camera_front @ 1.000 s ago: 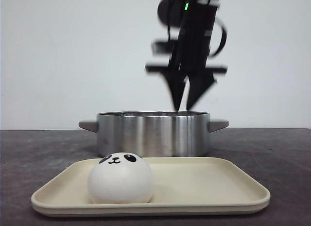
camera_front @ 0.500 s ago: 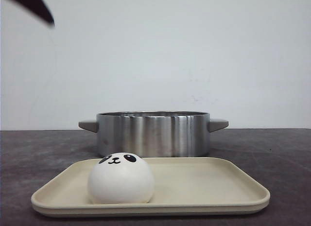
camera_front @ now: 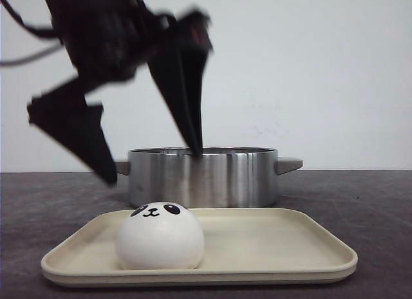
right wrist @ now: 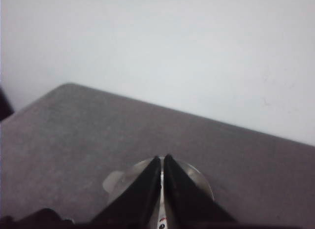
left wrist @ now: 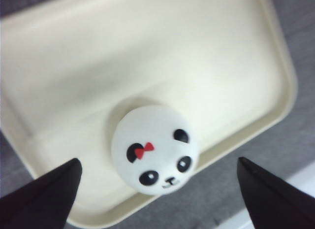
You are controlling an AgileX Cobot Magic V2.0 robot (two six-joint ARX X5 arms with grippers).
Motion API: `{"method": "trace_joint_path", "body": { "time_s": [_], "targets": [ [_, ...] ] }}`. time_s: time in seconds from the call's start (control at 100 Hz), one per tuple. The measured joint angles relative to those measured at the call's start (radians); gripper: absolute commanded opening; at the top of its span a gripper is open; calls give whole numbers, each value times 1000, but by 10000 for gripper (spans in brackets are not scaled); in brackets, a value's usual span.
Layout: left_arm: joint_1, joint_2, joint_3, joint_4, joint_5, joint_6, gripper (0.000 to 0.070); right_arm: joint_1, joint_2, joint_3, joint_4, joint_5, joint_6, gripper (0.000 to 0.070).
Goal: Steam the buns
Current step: 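Lower the left gripper onto the last panda bun and close it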
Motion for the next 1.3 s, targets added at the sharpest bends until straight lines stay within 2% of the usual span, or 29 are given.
{"method": "trace_joint_path", "body": {
  "time_s": [0.16, 0.37, 0.71, 0.76, 0.89, 1.0, 1.07, 1.3],
  "targets": [
    [-2, 82, 0, 15, 0, -5, 601, 0, -1, 0, 0, 0, 0, 1],
    [-9, 125, 0, 77, -1, -48, 596, 0, -1, 0, -10, 0, 0, 1],
    [-17, 152, 0, 52, -1, -52, 577, 0, -1, 0, -11, 0, 0, 1],
    [-17, 154, 0, 46, -3, -46, 527, 0, -1, 0, -11, 0, 0, 1],
    [-17, 154, 0, 35, -5, -21, 303, 0, -1, 0, -11, 0, 0, 1],
    [-17, 154, 0, 34, -5, -2, 152, 0, -1, 0, -11, 0, 0, 1],
    [-17, 154, 0, 34, -5, 16, 0, 0, -1, 0, -12, 0, 0, 1],
    [-21, 154, 5, 23, -4, 80, 0, 0, -1, 0, -32, 0, 0, 1]
  ]
}}
